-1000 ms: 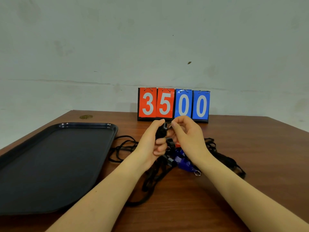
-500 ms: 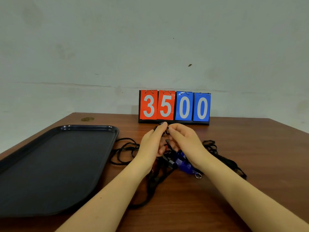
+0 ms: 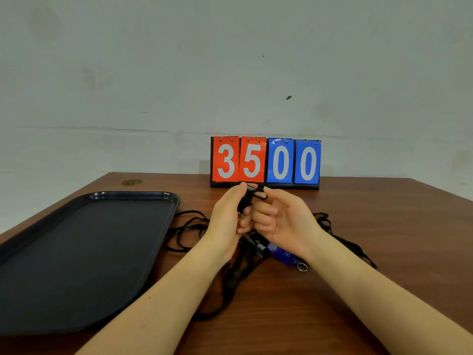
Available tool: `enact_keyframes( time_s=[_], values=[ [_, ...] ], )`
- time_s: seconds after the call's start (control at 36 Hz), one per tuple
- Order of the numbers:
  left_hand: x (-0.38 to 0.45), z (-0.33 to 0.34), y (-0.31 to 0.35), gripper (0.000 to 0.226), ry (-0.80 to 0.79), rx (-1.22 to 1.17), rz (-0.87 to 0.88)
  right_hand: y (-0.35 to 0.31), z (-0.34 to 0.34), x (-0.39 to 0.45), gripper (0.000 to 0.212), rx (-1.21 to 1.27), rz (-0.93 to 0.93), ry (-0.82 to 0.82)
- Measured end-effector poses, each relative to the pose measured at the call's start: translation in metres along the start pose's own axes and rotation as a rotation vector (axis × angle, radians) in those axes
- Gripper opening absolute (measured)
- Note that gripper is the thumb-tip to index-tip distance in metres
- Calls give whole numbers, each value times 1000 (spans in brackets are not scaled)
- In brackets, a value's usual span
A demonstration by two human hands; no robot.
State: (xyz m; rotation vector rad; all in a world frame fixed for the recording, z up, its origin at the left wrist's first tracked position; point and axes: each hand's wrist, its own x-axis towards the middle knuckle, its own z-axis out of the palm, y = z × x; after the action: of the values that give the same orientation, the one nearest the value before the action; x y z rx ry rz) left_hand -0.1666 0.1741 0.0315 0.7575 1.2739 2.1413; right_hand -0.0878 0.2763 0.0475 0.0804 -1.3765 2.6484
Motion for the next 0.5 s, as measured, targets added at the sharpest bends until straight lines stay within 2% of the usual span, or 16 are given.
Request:
enact_keyframes(
  time_s=[0.08, 0.14, 0.19, 0.28, 0.36, 0.5],
  values=[
    [1, -1, -1, 30, 7, 13, -14, 0, -2, 1, 34, -266, -41, 26],
    [2, -2, -1, 29, 26, 25, -13, 0, -5, 3, 25, -427, -98, 94],
    [2, -1, -2, 27, 40, 51, -4, 0, -8, 5, 13, -442, -148, 182],
    [3, 2, -2, 23, 59, 85, -11, 1, -9, 7, 9, -269, -164, 235],
    [3, 2, -3, 22, 81, 102, -19, 2, -9, 8, 20, -21, -108, 214],
    [4, 3, -2, 22, 111, 70, -44, 4, -5, 10, 22, 170, -44, 222]
  ],
)
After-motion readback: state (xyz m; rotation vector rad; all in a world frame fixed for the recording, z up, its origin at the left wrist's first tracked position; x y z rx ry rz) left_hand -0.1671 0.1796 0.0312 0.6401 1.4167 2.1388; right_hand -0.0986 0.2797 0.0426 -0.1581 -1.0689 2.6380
